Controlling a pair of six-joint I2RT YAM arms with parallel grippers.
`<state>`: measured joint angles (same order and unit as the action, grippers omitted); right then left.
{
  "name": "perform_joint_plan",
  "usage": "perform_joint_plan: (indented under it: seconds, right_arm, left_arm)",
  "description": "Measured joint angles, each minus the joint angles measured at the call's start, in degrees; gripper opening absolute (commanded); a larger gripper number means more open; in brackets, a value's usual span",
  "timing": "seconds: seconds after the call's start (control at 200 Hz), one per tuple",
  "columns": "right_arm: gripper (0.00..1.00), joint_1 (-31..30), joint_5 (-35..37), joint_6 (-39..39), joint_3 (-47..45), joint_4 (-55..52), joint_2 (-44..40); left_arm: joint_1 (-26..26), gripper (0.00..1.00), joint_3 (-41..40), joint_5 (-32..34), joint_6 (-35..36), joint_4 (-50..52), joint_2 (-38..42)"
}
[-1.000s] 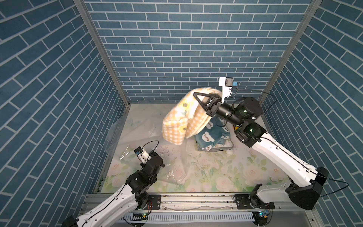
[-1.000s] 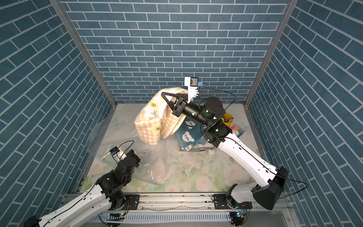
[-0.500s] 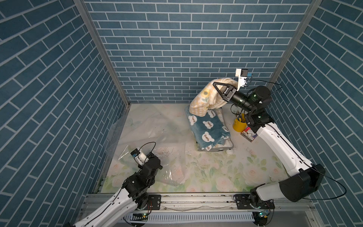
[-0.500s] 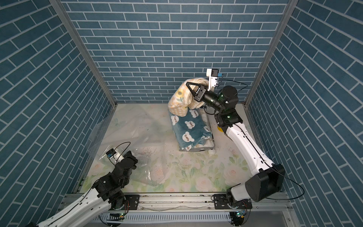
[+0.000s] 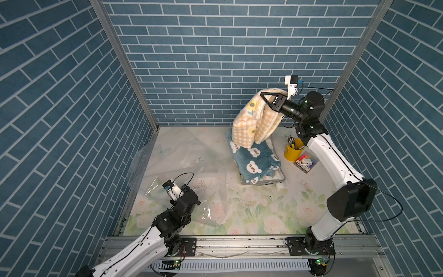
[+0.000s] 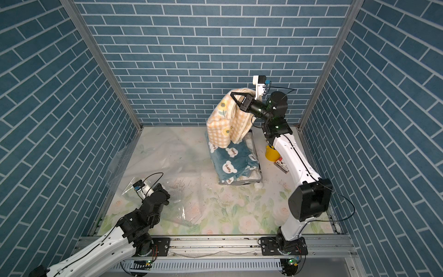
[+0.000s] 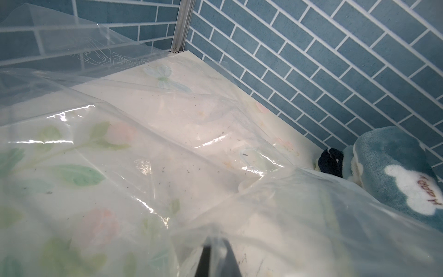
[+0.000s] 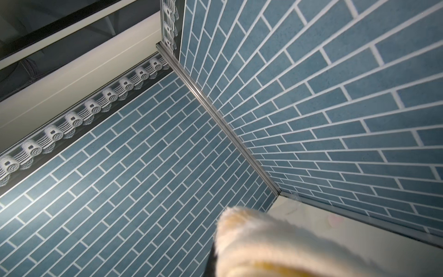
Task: Take the blanket out of the vacuum bag
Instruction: Place the blanket at the center of the board.
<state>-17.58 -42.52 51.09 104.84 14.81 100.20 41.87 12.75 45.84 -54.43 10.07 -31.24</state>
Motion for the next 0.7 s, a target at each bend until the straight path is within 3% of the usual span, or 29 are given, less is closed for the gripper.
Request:
perform_joint_plan:
  seconds: [0.09,0.16,0.24,0.355,0.48,0.565,0.7]
  right_arm:
    - [0.0,0.8,-0.1,0.1,7.2,-2.9,3.8]
    - [0.0,1.1,0.1,0.2,5.7,-2.4,2.9]
    - [0.0,0.9,1.3,0.9,-6.4,1.0,-3.1]
    - [0.0,-2.3,5.7,3.3,-32.3,7.3,-13.3]
    - [0.0,-6.4,11.4,7.1,-54.5,10.3,-17.3]
    - [0.0,-6.6,15.4,8.3,-60.1,8.6,-17.9]
    - [0.0,-6.3,20.3,8.5,-57.1,7.8,-20.9]
  left_arm:
    - [0.0,0.0,0.5,0.0,0.5,-0.2,-0.3]
    - [0.0,0.0,0.9,0.0,0.9,-0.3,-0.2]
    - [0.0,0.0,1.0,0.0,0.9,-0.8,0.2]
    - [0.0,0.0,1.0,-0.5,0.9,-1.1,0.7]
    - [0.0,0.0,1.0,-0.9,0.8,-1.4,0.9]
    - [0.0,0.0,1.0,-1.3,0.7,-1.4,0.9]
    - [0.0,0.0,1.0,-1.8,0.6,-1.3,1.1]
